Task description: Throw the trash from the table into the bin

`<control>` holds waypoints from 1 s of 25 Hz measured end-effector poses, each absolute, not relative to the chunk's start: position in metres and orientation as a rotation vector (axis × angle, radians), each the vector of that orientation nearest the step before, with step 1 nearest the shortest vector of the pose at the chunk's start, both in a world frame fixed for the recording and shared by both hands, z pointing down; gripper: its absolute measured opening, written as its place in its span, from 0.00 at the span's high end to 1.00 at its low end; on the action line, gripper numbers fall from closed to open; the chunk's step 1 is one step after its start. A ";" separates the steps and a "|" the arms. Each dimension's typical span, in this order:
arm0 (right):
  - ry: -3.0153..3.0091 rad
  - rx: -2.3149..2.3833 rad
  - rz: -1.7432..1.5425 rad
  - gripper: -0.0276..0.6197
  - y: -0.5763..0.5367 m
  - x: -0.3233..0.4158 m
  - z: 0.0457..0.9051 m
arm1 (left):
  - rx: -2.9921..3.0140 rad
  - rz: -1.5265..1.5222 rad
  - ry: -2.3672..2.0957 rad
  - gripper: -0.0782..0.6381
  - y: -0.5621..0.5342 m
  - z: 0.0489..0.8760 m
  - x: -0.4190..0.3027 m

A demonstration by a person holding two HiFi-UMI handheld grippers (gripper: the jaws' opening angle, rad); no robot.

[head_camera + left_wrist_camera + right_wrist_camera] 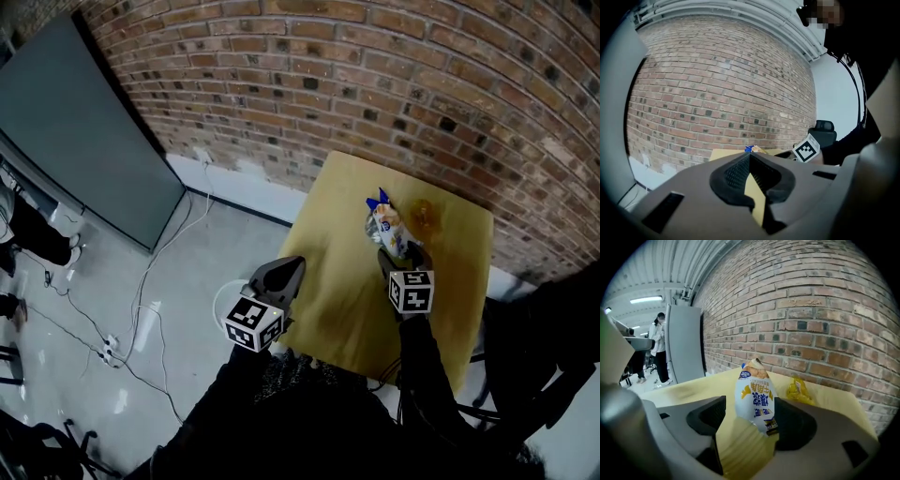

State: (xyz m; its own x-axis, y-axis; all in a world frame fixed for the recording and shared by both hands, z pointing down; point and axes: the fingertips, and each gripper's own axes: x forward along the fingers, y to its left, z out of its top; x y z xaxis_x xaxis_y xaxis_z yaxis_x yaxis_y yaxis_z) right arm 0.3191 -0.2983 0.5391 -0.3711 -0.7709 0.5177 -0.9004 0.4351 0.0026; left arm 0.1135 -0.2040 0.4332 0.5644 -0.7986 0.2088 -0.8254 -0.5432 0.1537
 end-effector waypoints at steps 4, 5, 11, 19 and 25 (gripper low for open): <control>-2.211 1.394 0.363 0.45 -0.304 0.323 0.547 | 2.549 0.172 -1.377 0.89 -0.203 0.435 0.109; -2.201 1.388 0.349 0.46 -0.304 0.323 0.548 | 2.545 0.172 -1.385 0.89 -0.203 0.435 0.107; -2.178 1.409 0.283 0.94 -0.305 0.325 0.540 | 2.527 0.170 -1.424 0.89 -0.200 0.434 0.100; -2.274 1.359 0.260 0.94 -0.304 0.291 0.523 | 2.471 0.148 -1.557 0.89 -0.195 0.429 0.066; -2.344 1.280 0.241 0.94 -0.299 0.250 0.514 | 2.403 0.104 -1.695 0.89 -0.189 0.417 0.025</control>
State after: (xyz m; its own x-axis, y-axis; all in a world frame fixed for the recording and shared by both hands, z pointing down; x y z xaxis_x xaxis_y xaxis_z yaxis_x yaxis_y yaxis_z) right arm 0.2498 -0.2993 0.5138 -0.4643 -0.7511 0.4693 -0.8310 0.5527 0.0626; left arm 0.0245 -0.1895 0.4173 0.3406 -0.9245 0.1710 -0.9385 -0.3232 0.1217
